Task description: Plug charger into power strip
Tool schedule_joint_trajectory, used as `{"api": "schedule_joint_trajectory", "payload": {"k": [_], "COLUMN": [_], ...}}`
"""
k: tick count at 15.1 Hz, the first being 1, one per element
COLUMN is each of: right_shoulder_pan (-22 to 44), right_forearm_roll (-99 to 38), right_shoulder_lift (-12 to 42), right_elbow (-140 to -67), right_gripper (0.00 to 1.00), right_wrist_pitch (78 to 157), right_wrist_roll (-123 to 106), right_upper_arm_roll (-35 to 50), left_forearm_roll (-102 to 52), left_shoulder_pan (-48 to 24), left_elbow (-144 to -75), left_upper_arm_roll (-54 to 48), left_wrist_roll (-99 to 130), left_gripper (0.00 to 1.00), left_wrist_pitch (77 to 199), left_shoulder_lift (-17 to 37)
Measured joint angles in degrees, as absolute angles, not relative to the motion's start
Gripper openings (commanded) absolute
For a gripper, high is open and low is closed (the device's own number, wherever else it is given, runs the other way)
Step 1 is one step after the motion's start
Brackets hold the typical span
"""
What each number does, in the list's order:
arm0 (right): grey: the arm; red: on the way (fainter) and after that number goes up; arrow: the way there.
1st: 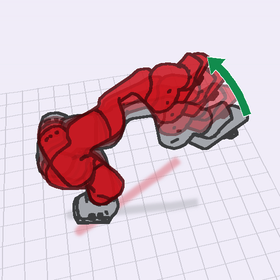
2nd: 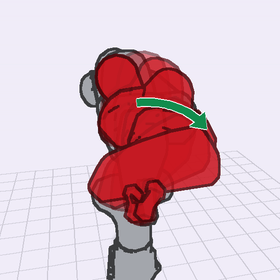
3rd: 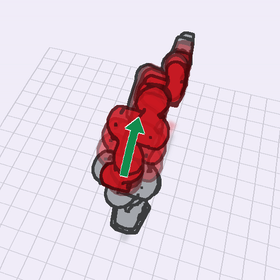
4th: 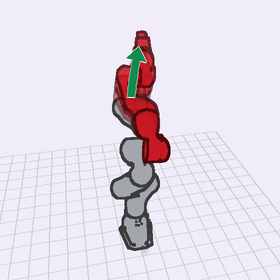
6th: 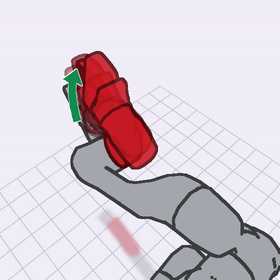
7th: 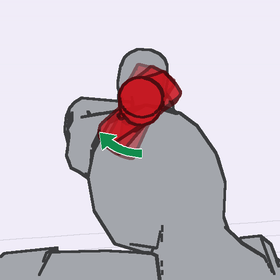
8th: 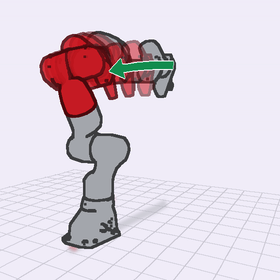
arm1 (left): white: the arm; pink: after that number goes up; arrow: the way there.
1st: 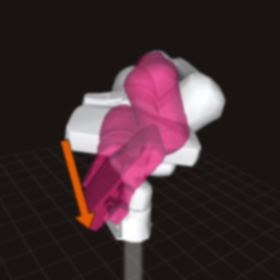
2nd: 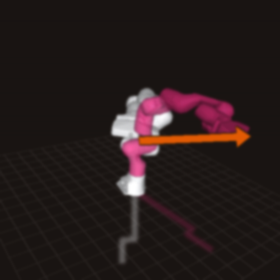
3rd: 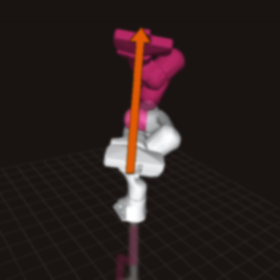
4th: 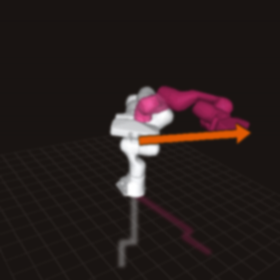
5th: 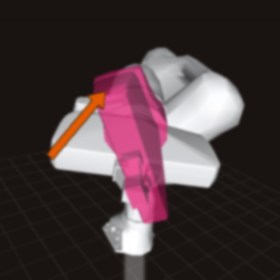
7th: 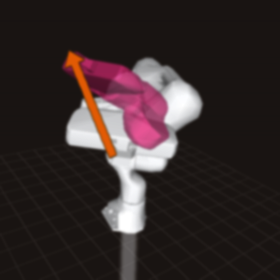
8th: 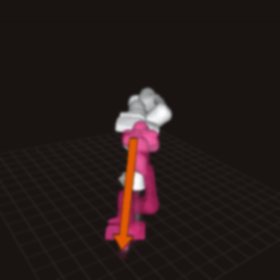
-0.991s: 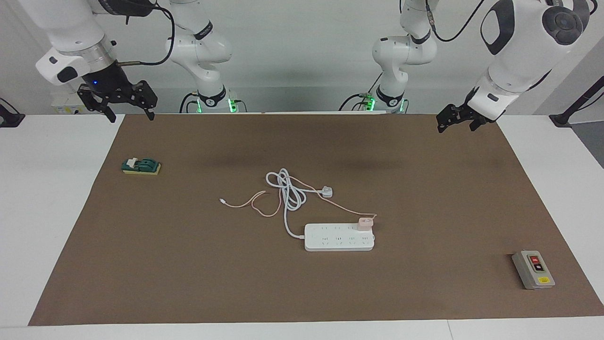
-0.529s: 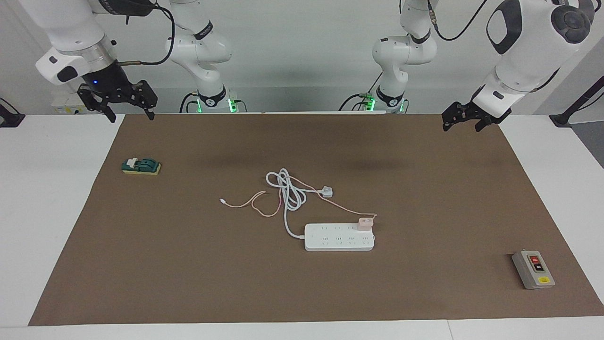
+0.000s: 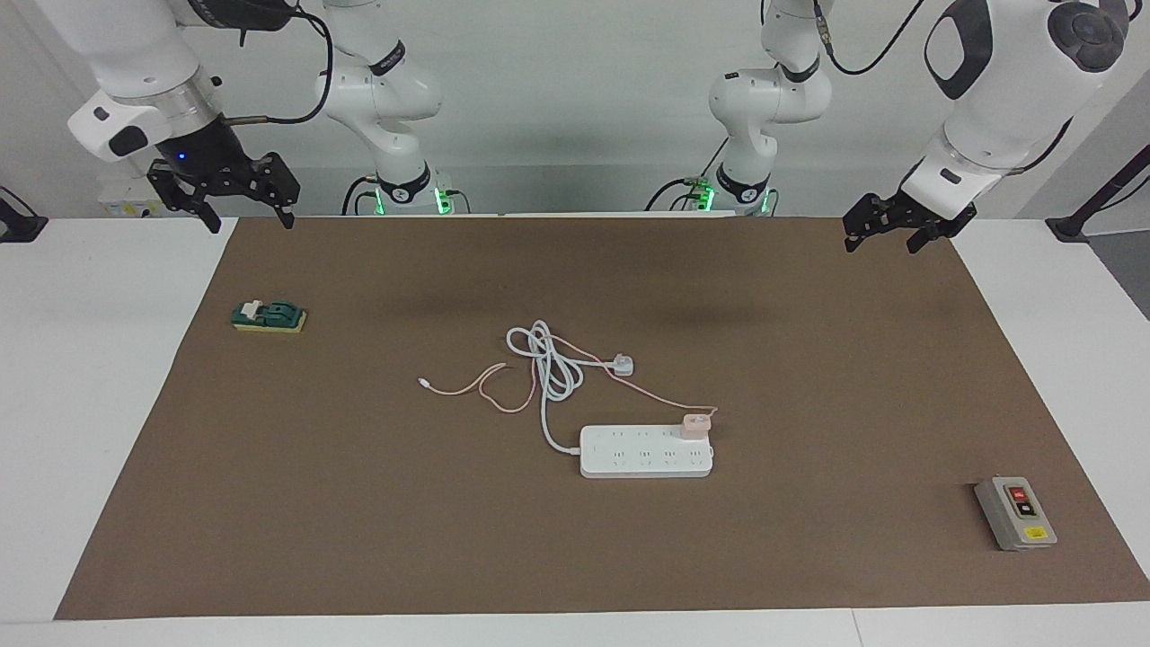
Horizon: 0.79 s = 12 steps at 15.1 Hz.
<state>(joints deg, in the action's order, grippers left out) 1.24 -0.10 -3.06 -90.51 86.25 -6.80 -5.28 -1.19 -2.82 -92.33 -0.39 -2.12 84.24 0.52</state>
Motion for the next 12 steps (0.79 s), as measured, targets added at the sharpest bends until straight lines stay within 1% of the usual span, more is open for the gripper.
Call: {"api": "schedule_joint_trajectory", "payload": {"k": [12], "right_shoulder_pan": [1.3], "right_forearm_roll": [-0.1], "right_shoulder_lift": [-3.11], "right_elbow": [-90.51], "right_gripper": [1.0], "right_wrist_pitch": [86.25], "right_wrist_roll": [-6.8], "right_upper_arm_roll": [-5.25], "left_forearm_roll": [-1.19], "left_shoulder_pan": [-1.99], "left_elbow": [-92.97], "left_upper_arm_roll": [-0.44], "left_wrist_roll": [-2.79], "left_gripper": [1.0], "left_wrist_pitch": [84.73], "left_shoulder_lift": [-0.82]}}
